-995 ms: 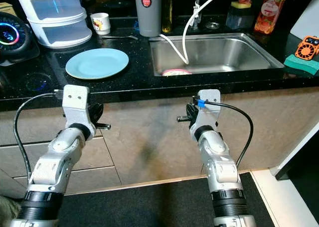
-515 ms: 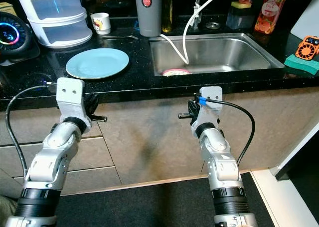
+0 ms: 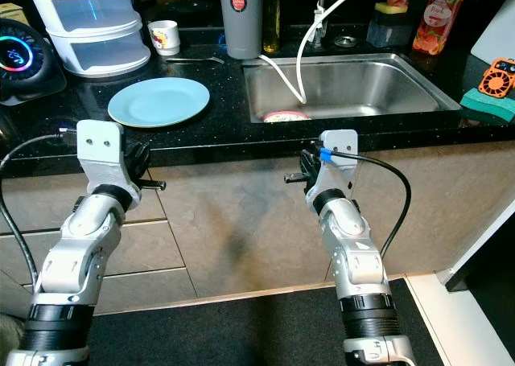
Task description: Kitchen organization
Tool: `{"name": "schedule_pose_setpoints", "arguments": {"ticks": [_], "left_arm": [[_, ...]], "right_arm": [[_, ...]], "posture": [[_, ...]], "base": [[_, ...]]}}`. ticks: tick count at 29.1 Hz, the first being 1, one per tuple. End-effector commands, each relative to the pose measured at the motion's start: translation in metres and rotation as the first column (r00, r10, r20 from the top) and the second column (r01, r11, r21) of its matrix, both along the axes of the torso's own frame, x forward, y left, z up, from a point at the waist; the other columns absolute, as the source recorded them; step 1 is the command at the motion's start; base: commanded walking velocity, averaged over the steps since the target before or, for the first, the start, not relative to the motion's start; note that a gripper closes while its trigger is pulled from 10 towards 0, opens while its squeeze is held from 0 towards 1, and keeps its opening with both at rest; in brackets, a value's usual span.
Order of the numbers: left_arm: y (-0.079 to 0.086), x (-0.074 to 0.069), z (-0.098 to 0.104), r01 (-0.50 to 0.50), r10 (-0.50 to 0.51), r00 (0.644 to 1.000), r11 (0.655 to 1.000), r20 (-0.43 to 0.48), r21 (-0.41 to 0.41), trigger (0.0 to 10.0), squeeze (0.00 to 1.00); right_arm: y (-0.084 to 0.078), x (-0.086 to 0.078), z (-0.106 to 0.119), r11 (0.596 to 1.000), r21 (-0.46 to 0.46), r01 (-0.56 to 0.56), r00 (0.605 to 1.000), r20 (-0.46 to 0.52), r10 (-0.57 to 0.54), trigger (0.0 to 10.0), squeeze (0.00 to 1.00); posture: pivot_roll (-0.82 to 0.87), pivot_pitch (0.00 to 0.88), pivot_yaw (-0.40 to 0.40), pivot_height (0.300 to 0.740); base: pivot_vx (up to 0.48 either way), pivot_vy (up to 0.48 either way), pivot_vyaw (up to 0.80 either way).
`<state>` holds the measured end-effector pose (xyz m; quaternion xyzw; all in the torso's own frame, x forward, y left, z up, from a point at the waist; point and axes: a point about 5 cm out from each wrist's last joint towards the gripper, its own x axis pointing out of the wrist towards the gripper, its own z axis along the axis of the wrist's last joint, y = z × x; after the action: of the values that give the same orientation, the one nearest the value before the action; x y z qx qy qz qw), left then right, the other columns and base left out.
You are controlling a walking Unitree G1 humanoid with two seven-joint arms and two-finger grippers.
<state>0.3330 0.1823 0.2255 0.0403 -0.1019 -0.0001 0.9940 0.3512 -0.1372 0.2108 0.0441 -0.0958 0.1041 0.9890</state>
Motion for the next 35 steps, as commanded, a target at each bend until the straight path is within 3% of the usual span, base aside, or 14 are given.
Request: {"name": "schedule_pose_setpoints", "arguments": {"ticks": [1, 35], "left_arm": [[0.0026, -0.0025, 0.0058, -0.001, 0.0, 0.999, 1.0, 0.036, 0.013, 10.0, 0.0], [0.0016, -0.0041, 0.0084, 0.015, -0.015, 0.998, 1.0, 0.058, 0.007, 10.0, 0.0]], "right_arm": [[0.0024, 0.0001, 0.0034, 1.0, 0.002, -0.009, 1.0, 0.018, 0.009, 10.0, 0.0], [0.0032, 0.0001, 0.001, 1.0, 0.0, -0.017, 1.0, 0.008, 0.017, 10.0, 0.0]], "posture": [[-0.06, 0.086, 0.01, 0.74], [-0.06, 0.099, 0.011, 0.74]], "base": [[0.24, 0.0, 0.0], [0.323, 0.0, 0.0]]}}
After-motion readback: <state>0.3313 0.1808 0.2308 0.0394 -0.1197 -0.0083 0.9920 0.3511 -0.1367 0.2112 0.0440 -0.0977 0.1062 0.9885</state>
